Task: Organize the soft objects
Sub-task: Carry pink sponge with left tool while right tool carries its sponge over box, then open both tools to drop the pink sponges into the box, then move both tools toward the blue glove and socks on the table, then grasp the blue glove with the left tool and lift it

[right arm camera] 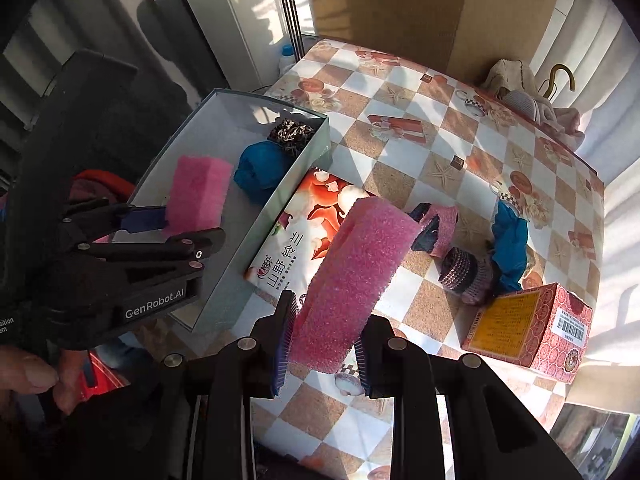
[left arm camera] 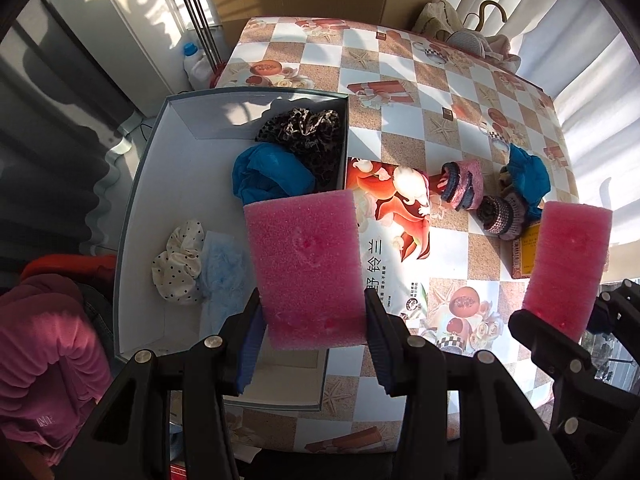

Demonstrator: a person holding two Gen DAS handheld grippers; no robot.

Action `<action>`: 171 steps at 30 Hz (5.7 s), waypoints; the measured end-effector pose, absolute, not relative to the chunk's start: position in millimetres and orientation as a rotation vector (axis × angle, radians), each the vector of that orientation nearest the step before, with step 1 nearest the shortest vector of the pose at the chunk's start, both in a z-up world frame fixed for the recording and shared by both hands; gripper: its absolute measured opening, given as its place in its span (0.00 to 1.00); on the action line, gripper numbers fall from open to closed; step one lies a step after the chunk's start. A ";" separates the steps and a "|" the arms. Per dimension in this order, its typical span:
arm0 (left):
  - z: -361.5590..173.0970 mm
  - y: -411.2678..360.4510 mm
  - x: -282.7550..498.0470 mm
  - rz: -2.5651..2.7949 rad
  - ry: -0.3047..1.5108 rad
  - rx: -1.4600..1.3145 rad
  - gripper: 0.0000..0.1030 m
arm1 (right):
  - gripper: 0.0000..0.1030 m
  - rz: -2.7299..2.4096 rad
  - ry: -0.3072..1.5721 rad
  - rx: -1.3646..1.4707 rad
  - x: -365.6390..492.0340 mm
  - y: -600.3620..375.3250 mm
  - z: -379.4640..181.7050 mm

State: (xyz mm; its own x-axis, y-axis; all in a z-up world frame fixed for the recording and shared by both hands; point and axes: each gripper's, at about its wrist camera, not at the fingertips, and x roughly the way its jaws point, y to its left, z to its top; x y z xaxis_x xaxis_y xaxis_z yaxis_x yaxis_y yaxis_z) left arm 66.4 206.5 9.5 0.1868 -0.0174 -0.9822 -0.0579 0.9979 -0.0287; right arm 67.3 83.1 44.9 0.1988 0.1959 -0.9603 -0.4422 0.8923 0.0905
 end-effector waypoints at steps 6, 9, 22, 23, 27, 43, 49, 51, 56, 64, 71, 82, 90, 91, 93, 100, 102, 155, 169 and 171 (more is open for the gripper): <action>8.0 215.0 55.8 0.062 1.390 -0.075 0.49 | 0.28 0.494 1.276 -0.263 64.0 92.9 47.4; 9.1 218.3 52.5 0.075 1.384 -0.088 0.49 | 0.28 0.506 1.264 -0.272 63.0 94.1 49.9; 10.1 234.7 36.3 0.121 1.381 -0.149 0.49 | 0.28 0.556 1.260 -0.305 53.0 106.8 48.7; 11.0 235.8 35.1 0.125 1.378 -0.152 0.49 | 0.28 0.559 1.256 -0.305 51.9 107.2 49.3; 15.0 242.2 29.6 0.138 1.358 -0.165 0.49 | 0.28 0.561 1.254 -0.292 49.8 107.7 50.5; -7.1 278.2 6.7 0.169 1.393 -0.226 0.49 | 0.28 0.650 1.249 -0.346 33.6 152.1 42.8; -9.7 292.2 6.5 0.180 1.384 -0.206 0.49 | 0.28 0.681 1.257 -0.414 33.7 176.9 38.3; -11.9 295.5 7.8 0.178 1.386 -0.208 0.49 | 0.28 0.683 1.262 -0.429 36.0 182.7 36.6; -18.2 303.1 13.2 0.173 1.395 -0.216 0.49 | 0.28 0.680 1.276 -0.450 43.2 193.7 32.1; -27.8 311.7 24.2 0.158 1.414 -0.232 0.49 | 0.28 0.665 1.293 -0.430 59.7 202.0 29.7; -33.7 326.7 31.7 0.161 1.420 -0.286 0.49 | 0.28 0.644 1.317 -0.357 81.5 203.4 28.7; -35.3 346.8 37.8 0.148 1.409 -0.368 0.49 | 0.28 0.686 1.371 -0.399 84.1 222.9 16.1; -22.3 357.0 44.8 0.176 1.355 -0.378 0.78 | 0.73 0.661 1.301 -0.376 89.5 224.9 28.4; -24.2 355.9 44.9 0.158 1.361 -0.382 0.78 | 0.73 0.659 1.305 -0.376 89.0 222.9 27.8; -25.9 353.6 44.2 0.128 1.361 -0.385 0.78 | 0.73 0.641 1.299 -0.388 87.1 217.6 27.6; -26.8 360.2 31.3 0.050 1.313 -0.440 0.78 | 0.73 0.537 1.287 -0.389 69.3 169.6 26.8; -28.0 366.0 26.1 0.048 1.305 -0.429 0.78 | 0.73 0.497 1.310 -0.362 63.0 149.8 22.8; -97.0 -31.1 241.3 -0.402 1.669 -0.124 0.80 | 0.73 -0.113 1.177 0.083 144.7 -185.7 92.0; -62.4 12.6 237.5 -0.424 1.597 -0.221 0.08 | 0.73 0.496 1.461 -0.279 255.0 -127.9 -6.2; -49.5 27.5 232.1 -0.405 1.586 -0.264 0.08 | 0.73 0.569 1.515 -0.366 260.9 -109.5 -32.8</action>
